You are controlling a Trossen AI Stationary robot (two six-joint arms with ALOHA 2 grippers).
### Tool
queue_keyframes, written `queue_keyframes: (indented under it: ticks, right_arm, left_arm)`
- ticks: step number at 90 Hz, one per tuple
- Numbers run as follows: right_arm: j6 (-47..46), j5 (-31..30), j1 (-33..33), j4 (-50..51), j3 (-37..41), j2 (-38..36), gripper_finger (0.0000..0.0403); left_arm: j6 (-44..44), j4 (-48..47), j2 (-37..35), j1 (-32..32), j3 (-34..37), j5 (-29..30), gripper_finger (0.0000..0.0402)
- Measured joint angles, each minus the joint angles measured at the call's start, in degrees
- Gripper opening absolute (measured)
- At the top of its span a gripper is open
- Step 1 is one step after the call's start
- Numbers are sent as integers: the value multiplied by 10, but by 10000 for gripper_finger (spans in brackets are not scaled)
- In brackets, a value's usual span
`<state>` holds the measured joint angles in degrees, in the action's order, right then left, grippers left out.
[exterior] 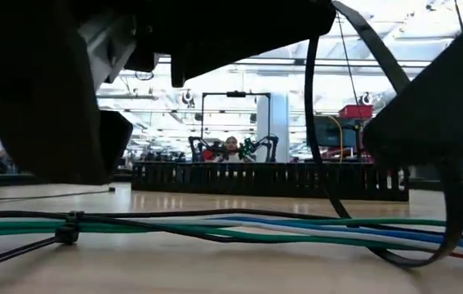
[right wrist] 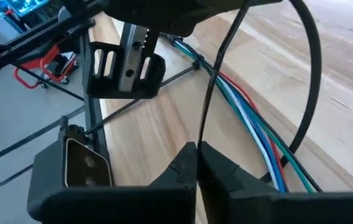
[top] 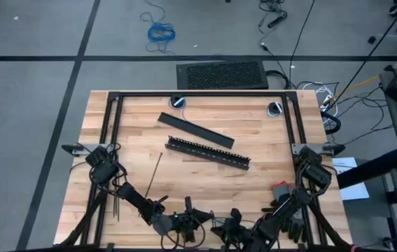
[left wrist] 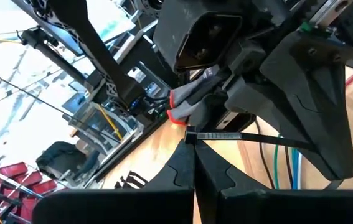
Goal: Ziptie cables
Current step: Wrap the cable wires with the black zip tie
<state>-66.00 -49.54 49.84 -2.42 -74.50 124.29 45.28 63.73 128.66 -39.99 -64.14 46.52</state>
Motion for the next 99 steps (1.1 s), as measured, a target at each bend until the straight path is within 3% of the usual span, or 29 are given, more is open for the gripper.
queue_keyframes:
  ticks: [99]
  right_arm:
    - [-5, 2, -4, 6, 0, 0, 0]
  left_arm:
    - [0, 0, 0, 4, 0, 0, 0]
